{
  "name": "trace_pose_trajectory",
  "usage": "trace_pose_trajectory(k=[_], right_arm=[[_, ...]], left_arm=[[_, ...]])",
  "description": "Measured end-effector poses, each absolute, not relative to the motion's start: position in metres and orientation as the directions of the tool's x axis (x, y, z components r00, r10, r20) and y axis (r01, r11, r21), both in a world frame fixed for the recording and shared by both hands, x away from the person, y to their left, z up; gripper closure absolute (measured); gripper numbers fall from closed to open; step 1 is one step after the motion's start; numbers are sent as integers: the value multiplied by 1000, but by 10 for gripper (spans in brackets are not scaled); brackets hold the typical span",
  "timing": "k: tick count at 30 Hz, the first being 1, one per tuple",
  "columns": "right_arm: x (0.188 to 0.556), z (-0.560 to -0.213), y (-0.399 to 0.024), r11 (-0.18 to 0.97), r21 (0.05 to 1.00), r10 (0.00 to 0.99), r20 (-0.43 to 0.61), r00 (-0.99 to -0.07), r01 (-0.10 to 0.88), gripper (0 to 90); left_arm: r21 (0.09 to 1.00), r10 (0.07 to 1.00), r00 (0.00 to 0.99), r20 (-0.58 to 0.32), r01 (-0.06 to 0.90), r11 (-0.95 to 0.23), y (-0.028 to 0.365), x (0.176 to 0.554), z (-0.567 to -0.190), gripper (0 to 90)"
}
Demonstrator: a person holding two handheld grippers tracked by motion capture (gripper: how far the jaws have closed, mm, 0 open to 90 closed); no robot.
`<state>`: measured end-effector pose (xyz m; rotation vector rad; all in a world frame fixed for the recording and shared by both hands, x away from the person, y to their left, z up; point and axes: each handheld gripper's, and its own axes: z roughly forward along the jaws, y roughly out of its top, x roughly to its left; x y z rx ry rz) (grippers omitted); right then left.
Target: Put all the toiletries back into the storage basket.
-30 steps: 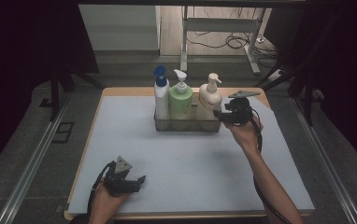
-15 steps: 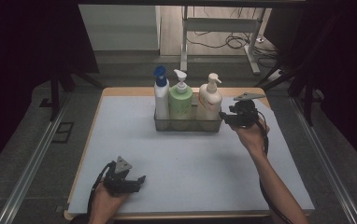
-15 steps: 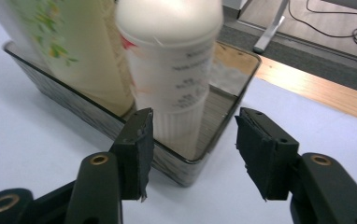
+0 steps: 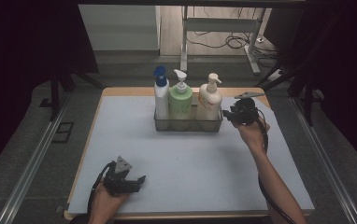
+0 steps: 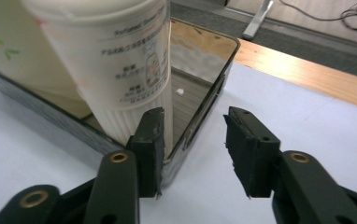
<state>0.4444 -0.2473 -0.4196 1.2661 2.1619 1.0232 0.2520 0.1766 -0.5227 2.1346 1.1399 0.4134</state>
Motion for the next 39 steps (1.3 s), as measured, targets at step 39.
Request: trace_pose_trajectory(k=[39], right_arm=[[482, -450, -221, 283, 730, 880, 62, -472, 622, 892]], left_arm=[[687, 821, 570, -33, 609, -395, 177, 252, -523, 195]])
